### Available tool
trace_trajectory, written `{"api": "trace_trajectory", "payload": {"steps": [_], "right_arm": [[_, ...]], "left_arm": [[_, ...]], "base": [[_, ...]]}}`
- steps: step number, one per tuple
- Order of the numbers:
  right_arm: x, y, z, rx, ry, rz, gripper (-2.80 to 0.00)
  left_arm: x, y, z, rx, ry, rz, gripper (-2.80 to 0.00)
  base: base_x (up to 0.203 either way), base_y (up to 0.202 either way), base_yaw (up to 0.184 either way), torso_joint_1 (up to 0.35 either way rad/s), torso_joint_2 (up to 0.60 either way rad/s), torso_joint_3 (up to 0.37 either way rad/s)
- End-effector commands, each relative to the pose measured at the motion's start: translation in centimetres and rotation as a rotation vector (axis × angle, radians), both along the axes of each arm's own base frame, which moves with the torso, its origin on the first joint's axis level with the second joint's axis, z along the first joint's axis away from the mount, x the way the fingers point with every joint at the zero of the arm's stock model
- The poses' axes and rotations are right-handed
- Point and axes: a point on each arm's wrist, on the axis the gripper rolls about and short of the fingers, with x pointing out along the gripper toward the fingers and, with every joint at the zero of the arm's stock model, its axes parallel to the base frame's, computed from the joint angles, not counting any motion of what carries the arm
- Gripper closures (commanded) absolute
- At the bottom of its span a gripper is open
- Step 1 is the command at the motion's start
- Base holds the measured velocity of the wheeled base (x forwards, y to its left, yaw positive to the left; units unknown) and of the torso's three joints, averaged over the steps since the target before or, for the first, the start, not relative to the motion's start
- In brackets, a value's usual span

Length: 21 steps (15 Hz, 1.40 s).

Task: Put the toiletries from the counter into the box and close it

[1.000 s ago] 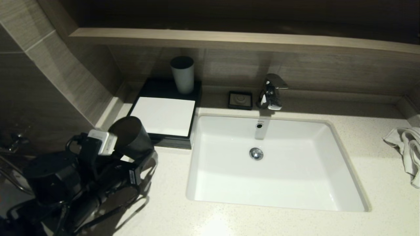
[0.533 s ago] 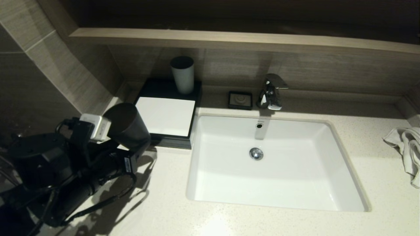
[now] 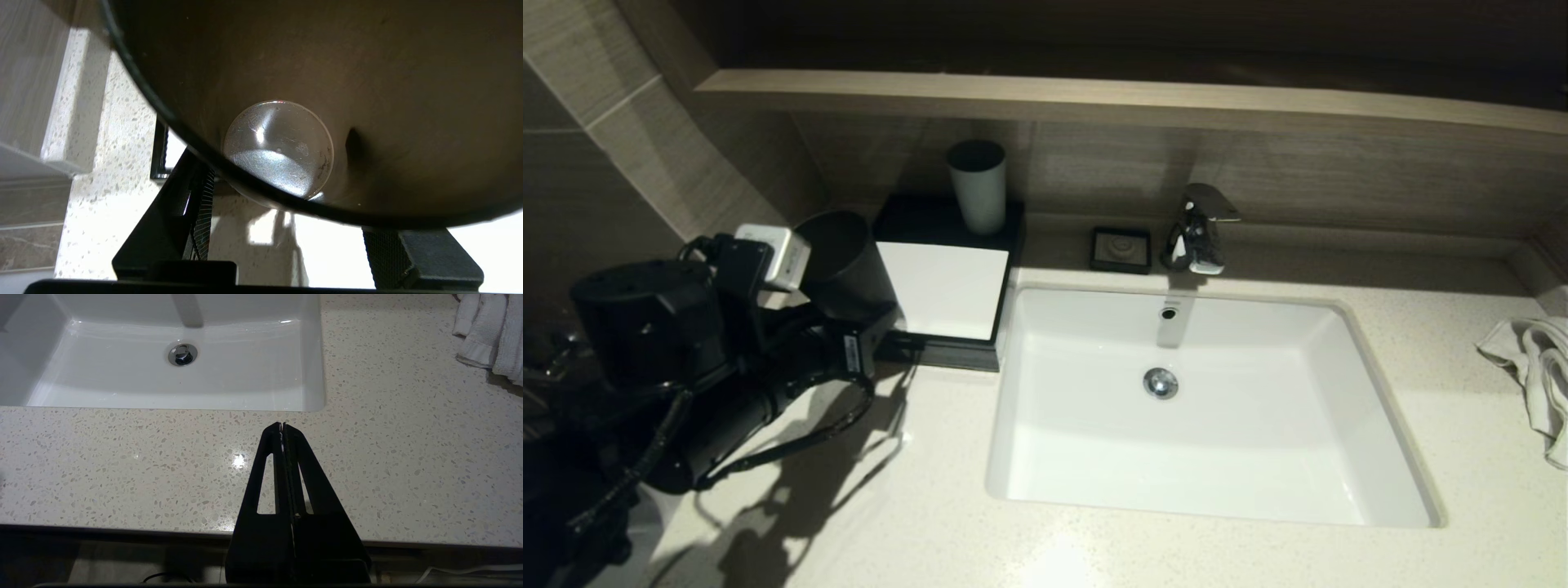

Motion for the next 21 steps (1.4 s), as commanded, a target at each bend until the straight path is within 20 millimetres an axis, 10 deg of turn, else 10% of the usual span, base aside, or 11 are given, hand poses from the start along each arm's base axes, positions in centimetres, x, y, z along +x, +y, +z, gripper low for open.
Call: {"api": "trace_trajectory", "payload": {"steps": [1, 21], "right_arm": [[0.0, 0.0, 0.0, 0.001, 0.002, 0.000, 0.00], [0.0, 0.0, 0.0, 0.001, 0.002, 0.000, 0.00]], "left_arm": [[1.0, -0.4, 0.6, -0.004, -0.004, 0.001, 0.00], [5.6, -1.3, 0.2, -0.025, 0.007, 0.045, 0.00]], "base": [[0.000, 0.000, 0.000, 0.000, 0.00, 0.000], [0.000, 0.000, 0.000, 0.000, 0.00, 0.000]]}}
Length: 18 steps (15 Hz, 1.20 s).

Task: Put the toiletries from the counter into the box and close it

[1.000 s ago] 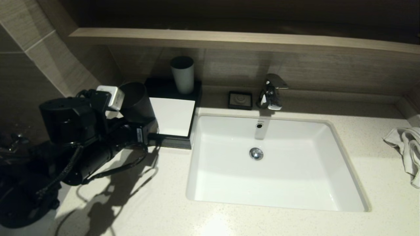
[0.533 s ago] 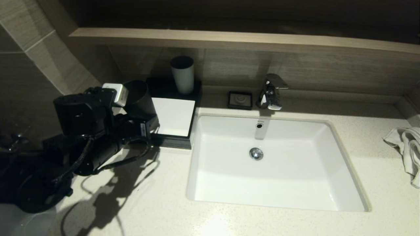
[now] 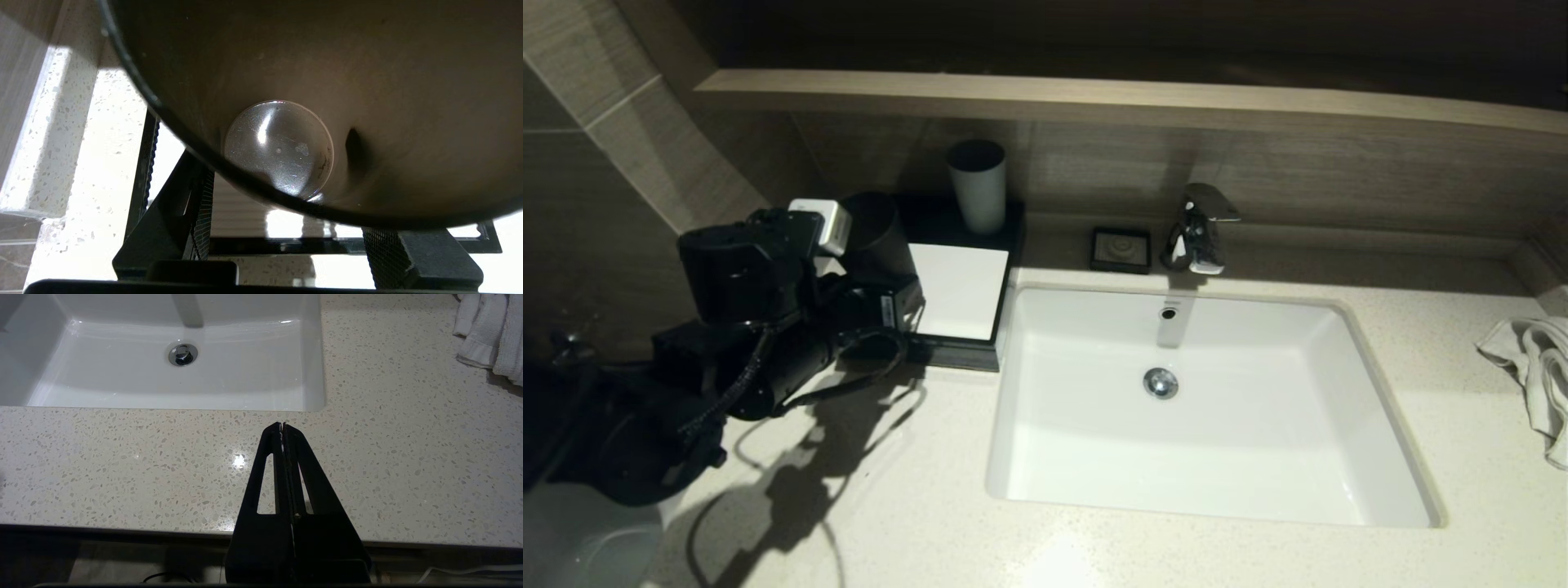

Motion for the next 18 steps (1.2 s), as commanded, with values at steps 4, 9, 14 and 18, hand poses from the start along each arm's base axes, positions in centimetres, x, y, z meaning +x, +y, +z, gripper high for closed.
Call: {"api": "trace_trajectory", "payload": {"steps": [4, 9, 14, 18], "right_arm": [[0.0, 0.0, 0.0, 0.001, 0.002, 0.000, 0.00], [0.0, 0.0, 0.0, 0.001, 0.002, 0.000, 0.00], [0.0, 0.0, 0.0, 0.001, 0.002, 0.000, 0.00], [0.0, 0.0, 0.0, 0.001, 0.001, 0.000, 0.00]], "left_arm": [[1.3, -0.2, -0.2, -0.001, -0.004, 0.011, 0.00], [2.8, -0.1, 0.0, -0.007, -0.019, 0.028, 0.00], [3.5, -0.4, 1.1, -0.016, -0.043, 0.028, 0.00], [4.5, -0.3, 2.2, -0.021, -0.056, 0.037, 0.00]], "base": [[0.000, 0.000, 0.000, 0.000, 0.00, 0.000], [0.000, 0.000, 0.000, 0.000, 0.00, 0.000], [0.000, 0.000, 0.000, 0.000, 0.00, 0.000], [0.000, 0.000, 0.000, 0.000, 0.00, 0.000]]}}
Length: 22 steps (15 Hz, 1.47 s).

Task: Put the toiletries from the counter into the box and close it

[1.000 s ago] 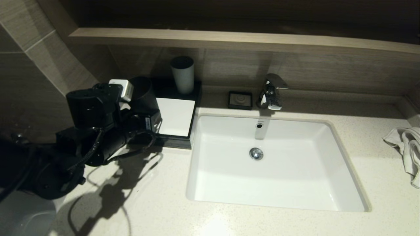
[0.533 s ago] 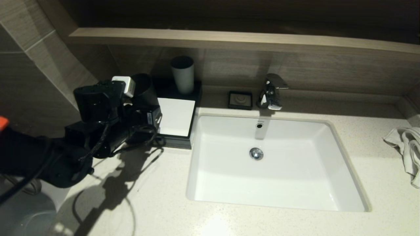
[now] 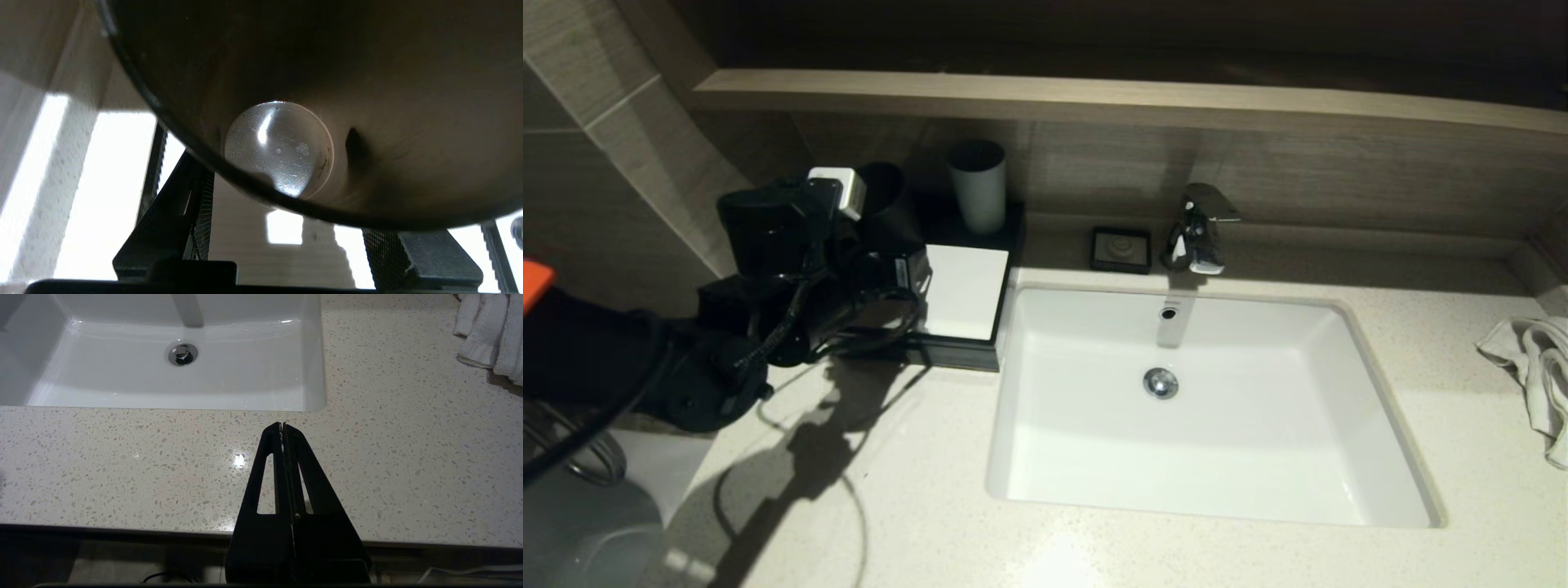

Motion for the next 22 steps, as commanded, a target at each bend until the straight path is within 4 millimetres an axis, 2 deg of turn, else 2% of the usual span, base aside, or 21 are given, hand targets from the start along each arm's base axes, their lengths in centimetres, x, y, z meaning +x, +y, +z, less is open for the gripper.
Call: {"api": "trace_trajectory", "payload": {"steps": [1, 15, 22], "right_arm": [[0.0, 0.0, 0.0, 0.000, 0.001, 0.000, 0.00], [0.0, 0.0, 0.0, 0.000, 0.000, 0.000, 0.00], [0.0, 0.0, 0.0, 0.000, 0.000, 0.000, 0.00]], "left_arm": [[0.7, 0.1, 0.4, -0.006, -0.017, 0.010, 0.00], [2.9, -0.4, 0.1, -0.001, -0.009, 0.018, 0.00], [4.1, -0.4, 0.7, -0.007, -0.022, 0.027, 0.00]], "base": [[0.000, 0.000, 0.000, 0.000, 0.00, 0.000], [0.000, 0.000, 0.000, 0.000, 0.00, 0.000], [0.000, 0.000, 0.000, 0.000, 0.00, 0.000]]}}
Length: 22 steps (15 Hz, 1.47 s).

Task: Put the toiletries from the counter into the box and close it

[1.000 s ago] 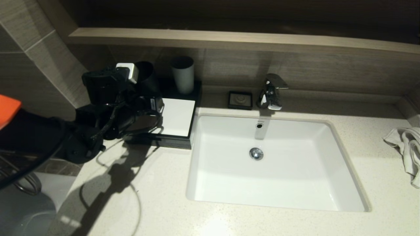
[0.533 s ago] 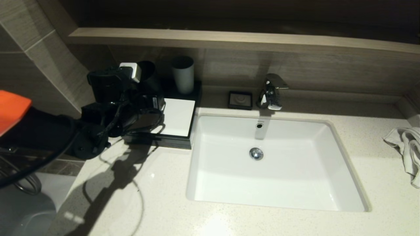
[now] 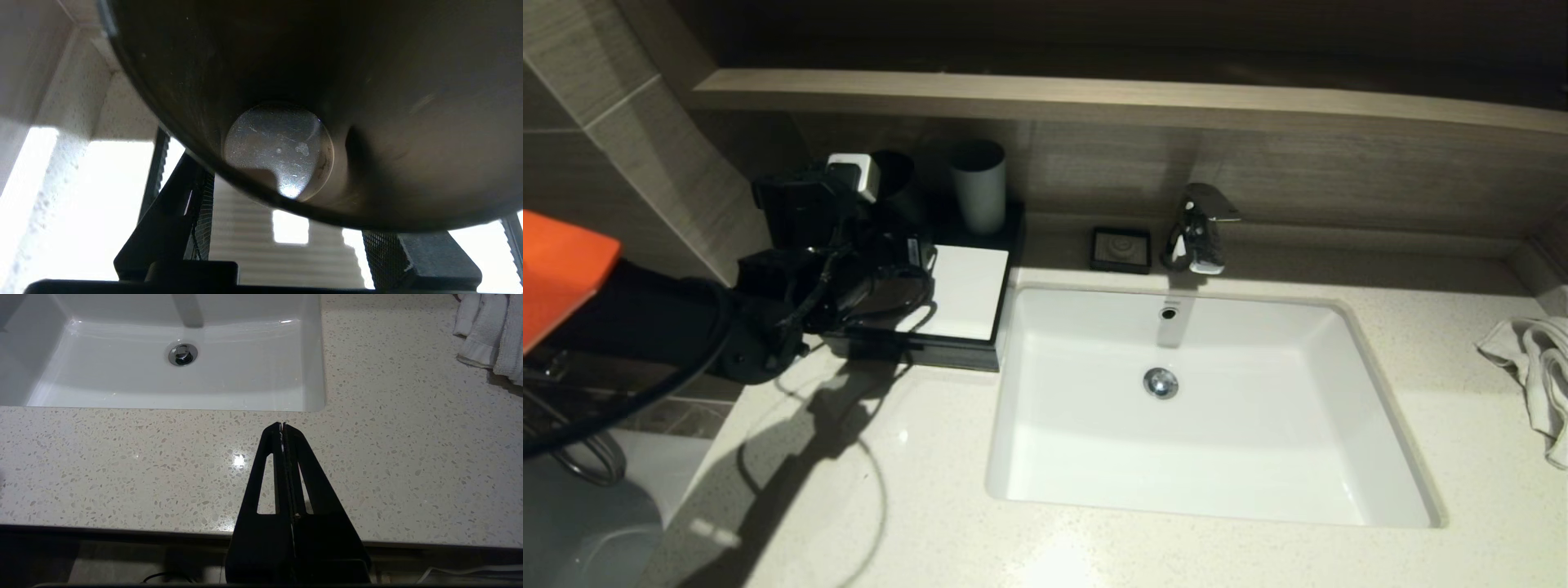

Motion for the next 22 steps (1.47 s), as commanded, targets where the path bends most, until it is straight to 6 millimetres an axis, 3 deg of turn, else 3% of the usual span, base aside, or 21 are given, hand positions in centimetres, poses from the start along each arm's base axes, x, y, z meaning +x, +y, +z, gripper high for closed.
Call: {"api": "trace_trajectory", "payload": {"steps": [1, 22], "right_arm": [[0.0, 0.0, 0.0, 0.000, 0.000, 0.000, 0.00], [0.0, 0.0, 0.0, 0.000, 0.000, 0.000, 0.00]], "left_arm": [[0.7, 0.1, 0.1, -0.004, -0.012, 0.011, 0.00], [3.3, 0.2, 0.0, -0.012, -0.036, 0.025, 0.00]], "base": [[0.000, 0.000, 0.000, 0.000, 0.00, 0.000], [0.000, 0.000, 0.000, 0.000, 0.00, 0.000]]}}
